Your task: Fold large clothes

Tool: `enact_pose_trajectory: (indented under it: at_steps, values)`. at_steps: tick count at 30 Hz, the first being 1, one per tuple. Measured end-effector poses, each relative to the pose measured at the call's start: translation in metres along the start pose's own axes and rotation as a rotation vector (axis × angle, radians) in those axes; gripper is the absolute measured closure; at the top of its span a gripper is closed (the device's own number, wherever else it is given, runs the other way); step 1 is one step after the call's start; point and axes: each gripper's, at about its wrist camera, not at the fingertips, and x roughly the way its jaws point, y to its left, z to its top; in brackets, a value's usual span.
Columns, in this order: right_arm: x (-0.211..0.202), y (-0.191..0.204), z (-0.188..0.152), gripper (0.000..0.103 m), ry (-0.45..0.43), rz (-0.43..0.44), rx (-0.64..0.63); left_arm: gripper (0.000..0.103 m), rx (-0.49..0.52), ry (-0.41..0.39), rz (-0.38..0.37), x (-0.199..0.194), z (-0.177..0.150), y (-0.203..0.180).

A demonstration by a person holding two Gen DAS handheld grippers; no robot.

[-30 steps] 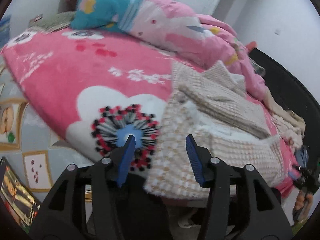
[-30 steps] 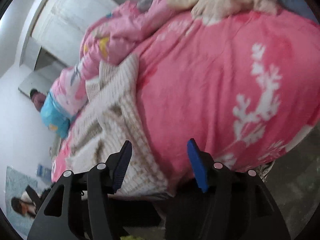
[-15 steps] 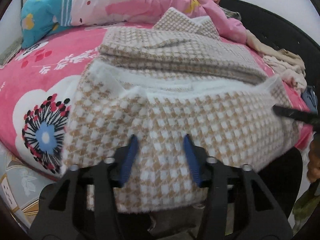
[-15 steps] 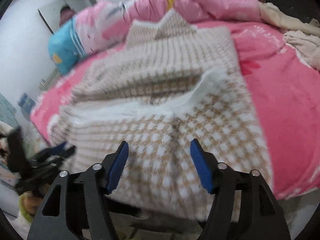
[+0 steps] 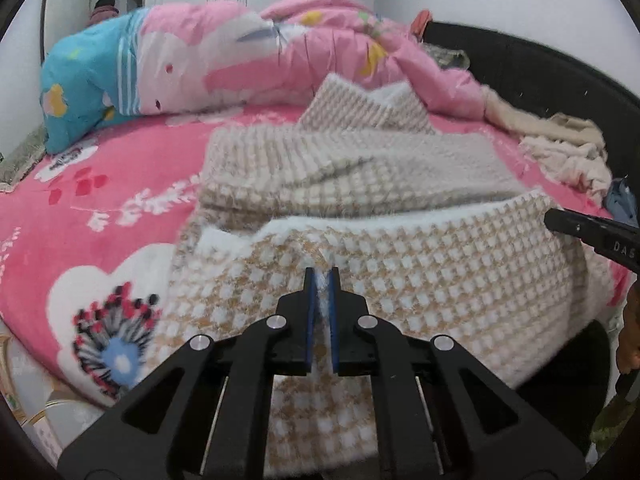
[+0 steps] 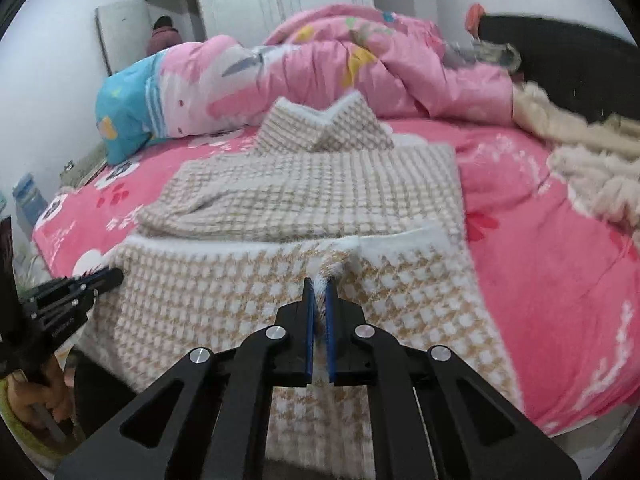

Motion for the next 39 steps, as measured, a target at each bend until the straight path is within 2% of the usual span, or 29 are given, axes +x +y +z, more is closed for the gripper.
enact_pose_trajectory:
  at_steps: [2, 4, 6, 8, 11, 13, 15, 17, 18, 20, 21, 22, 23, 25, 28, 33, 35, 39]
  values:
    - [0.039, -0.010, -0.007, 0.097, 0.099, -0.003, 0.016, 0.092, 0.016, 0.060, 0.014, 0.026, -0.008, -0.001]
    - [0.049, -0.020, -0.012, 0.096, 0.116, 0.039, 0.061, 0.092, 0.017, 0.050, 0.019, 0.032, -0.014, -0.002]
    - [0.033, -0.025, -0.007, 0.080, 0.108, 0.038, 0.089, 0.092, 0.021, 0.047, 0.023, 0.028, -0.011, -0.003]
    - [0.009, -0.028, -0.004, 0.069, 0.053, 0.023, 0.103, 0.091, -0.006, 0.054, 0.001, 0.029, -0.011, 0.002]
    - [-0.022, -0.015, -0.004, 0.069, -0.025, 0.056, 0.039, 0.091, -0.025, 0.056, -0.016, 0.030, -0.010, 0.005]
    - [-0.027, 0.006, -0.010, 0.069, -0.042, 0.144, -0.035, 0.091, -0.033, 0.058, -0.022, 0.030, -0.008, 0.006]
    - [-0.013, 0.027, -0.018, 0.069, 0.001, 0.179, -0.111, 0.091, -0.055, 0.061, -0.044, 0.030, -0.008, 0.010]
    - [0.021, 0.043, -0.029, 0.069, 0.097, 0.139, -0.160, 0.091, -0.078, 0.068, -0.080, 0.029, -0.006, 0.015]
    - [0.037, 0.043, -0.033, 0.068, 0.118, 0.122, -0.160, 0.091, -0.090, 0.073, -0.095, 0.027, -0.005, 0.018]
    - [0.039, 0.037, -0.031, 0.067, 0.104, 0.157, -0.125, 0.084, -0.119, 0.065, -0.115, 0.015, -0.001, 0.026]
    - [0.037, 0.031, -0.028, 0.067, 0.109, 0.182, -0.096, 0.081, -0.131, 0.032, -0.117, 0.002, 0.002, 0.033]
    - [0.036, 0.026, -0.026, 0.067, 0.116, 0.202, -0.073, 0.072, -0.138, 0.002, -0.116, -0.007, 0.004, 0.037]
    - [0.036, 0.021, -0.027, 0.067, 0.119, 0.215, -0.061, 0.063, -0.145, -0.026, -0.107, -0.016, 0.005, 0.043]
    - [0.036, 0.015, -0.030, 0.067, 0.119, 0.242, -0.037, 0.056, -0.151, -0.054, -0.045, -0.024, 0.007, 0.056]
    - [0.038, 0.016, -0.031, 0.067, 0.122, 0.244, -0.037, 0.055, -0.177, 0.021, 0.020, -0.007, 0.008, 0.075]
    - [0.039, 0.019, -0.031, 0.067, 0.120, 0.241, -0.050, 0.051, -0.212, 0.105, -0.001, 0.025, 0.008, 0.095]
    - [0.039, 0.020, -0.032, 0.067, 0.121, 0.237, -0.051, 0.055, -0.203, 0.095, -0.012, 0.022, 0.008, 0.095]
    - [0.039, 0.020, -0.032, 0.067, 0.121, 0.234, -0.053, 0.055, -0.119, 0.057, -0.021, 0.004, 0.007, 0.080]
